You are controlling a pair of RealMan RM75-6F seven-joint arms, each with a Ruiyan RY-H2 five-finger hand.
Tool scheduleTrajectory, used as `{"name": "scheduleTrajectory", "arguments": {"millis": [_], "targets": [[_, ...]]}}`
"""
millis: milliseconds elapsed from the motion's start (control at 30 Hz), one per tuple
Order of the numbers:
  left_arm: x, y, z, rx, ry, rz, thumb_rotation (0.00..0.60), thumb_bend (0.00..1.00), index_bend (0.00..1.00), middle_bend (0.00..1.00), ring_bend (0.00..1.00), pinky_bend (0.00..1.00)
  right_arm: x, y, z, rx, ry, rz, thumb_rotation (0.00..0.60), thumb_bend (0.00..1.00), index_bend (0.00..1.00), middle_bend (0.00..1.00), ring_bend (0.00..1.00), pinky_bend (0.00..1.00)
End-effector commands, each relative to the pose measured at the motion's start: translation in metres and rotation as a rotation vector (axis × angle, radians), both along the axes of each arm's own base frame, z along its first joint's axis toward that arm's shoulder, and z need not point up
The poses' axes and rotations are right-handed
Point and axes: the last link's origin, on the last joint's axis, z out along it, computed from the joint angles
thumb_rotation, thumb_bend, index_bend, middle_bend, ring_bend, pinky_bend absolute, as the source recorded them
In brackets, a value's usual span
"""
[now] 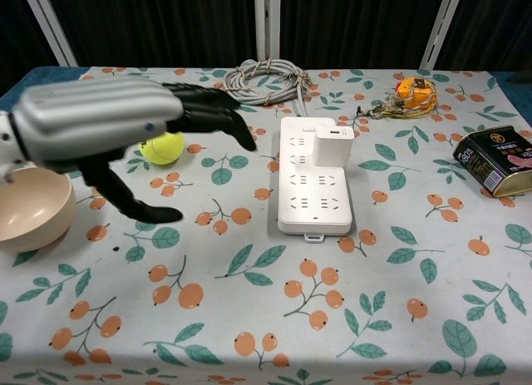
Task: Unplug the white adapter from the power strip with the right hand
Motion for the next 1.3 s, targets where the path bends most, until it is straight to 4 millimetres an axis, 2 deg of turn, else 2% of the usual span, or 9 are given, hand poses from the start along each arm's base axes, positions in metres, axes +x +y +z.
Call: {"name": "scheduleTrajectory", "arguments": {"millis": [33, 167, 333, 600, 933, 1300], "targets": [[0.019, 0.006, -0.033, -0.043, 0.026, -0.043, 0.600, 0.24, 0.19, 0.15, 0.02, 0.09, 0.018, -0.017, -0.027, 0.054, 0.029, 0.023, 0.600, 0.13, 0.00, 0.13, 0.00, 0.10], [0.028, 0.010, -0.054, -0.066, 0.053, -0.048, 0.600, 0.24, 0.18, 0.15, 0.02, 0.09, 0.030, -0.029, -0.050, 0.084, 0.073, 0.038, 0.600, 0.15, 0.01, 0.15, 0.00, 0.12], [0.028, 0.018, -0.072, -0.058, 0.083, -0.025, 0.600, 0.24, 0.17, 0.14, 0.02, 0.09, 0.041, -0.039, -0.076, 0.111, 0.115, 0.053, 0.600, 0.16, 0.04, 0.17, 0.00, 0.15], [0.033, 0.022, -0.084, -0.059, 0.098, -0.026, 0.600, 0.24, 0.16, 0.14, 0.02, 0.15, 0.051, -0.048, -0.115, 0.149, 0.181, 0.063, 0.600, 0.16, 0.09, 0.20, 0.02, 0.17], [0.025, 0.026, -0.097, -0.035, 0.118, -0.019, 0.600, 0.24, 0.16, 0.14, 0.06, 0.18, 0.053, -0.054, -0.142, 0.156, 0.252, 0.070, 0.600, 0.16, 0.13, 0.22, 0.04, 0.19], [0.015, 0.024, -0.104, -0.073, 0.113, 0.026, 0.600, 0.24, 0.16, 0.22, 0.10, 0.18, 0.055, -0.053, -0.161, 0.166, 0.281, 0.086, 0.600, 0.19, 0.18, 0.24, 0.05, 0.19]]}}
